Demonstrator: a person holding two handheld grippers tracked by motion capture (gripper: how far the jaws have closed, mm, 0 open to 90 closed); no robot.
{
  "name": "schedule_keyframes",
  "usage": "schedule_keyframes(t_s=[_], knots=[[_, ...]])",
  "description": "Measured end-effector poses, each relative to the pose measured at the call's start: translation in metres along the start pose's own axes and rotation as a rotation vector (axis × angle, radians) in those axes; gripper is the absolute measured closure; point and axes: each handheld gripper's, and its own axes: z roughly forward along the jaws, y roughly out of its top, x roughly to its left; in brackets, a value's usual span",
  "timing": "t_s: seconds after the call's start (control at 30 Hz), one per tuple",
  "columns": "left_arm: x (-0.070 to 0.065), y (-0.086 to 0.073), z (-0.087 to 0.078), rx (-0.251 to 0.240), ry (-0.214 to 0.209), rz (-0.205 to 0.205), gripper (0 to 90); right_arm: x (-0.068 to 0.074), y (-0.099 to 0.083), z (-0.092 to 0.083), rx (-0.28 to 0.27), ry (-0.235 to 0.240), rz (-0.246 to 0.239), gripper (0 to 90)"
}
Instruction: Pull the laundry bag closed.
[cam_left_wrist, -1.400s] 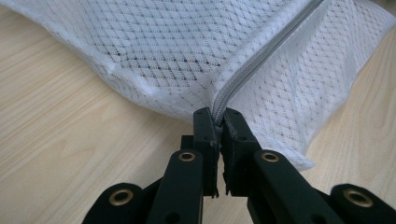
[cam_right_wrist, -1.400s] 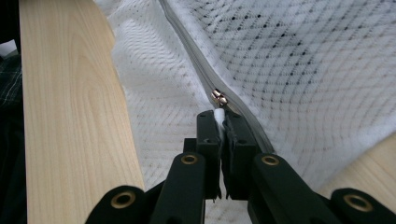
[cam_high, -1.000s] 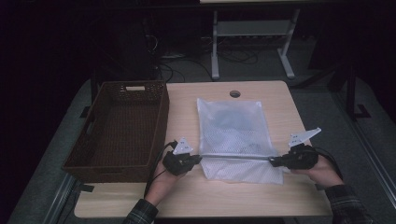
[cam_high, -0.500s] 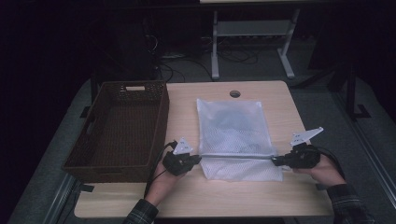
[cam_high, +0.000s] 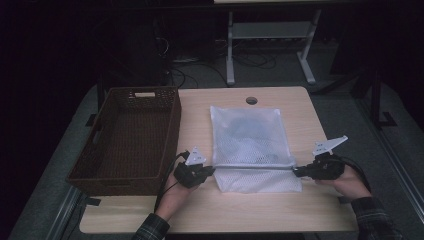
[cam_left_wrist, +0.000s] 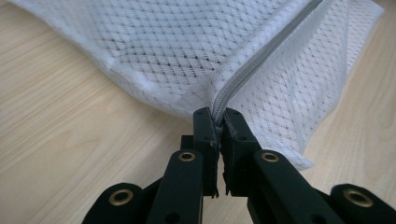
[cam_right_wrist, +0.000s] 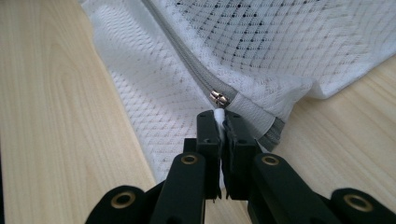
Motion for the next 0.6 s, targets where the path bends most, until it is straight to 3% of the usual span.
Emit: schedule_keyframes(t_s=[0.37, 0.6], knots=[[-0.0007, -0.0002, -0.0009, -0.009, -0.010, 0.005, 85.4, 0.0015, 0.0020, 0.0024, -0.021, 0.008, 0.004, 84.5], [-0.0007, -0.0002, -0.0007, -0.003, -0.003, 0.002, 85.4, 0.0049, 0.0038, 0.0010, -0.046, 0.006, -0.003, 73.0]])
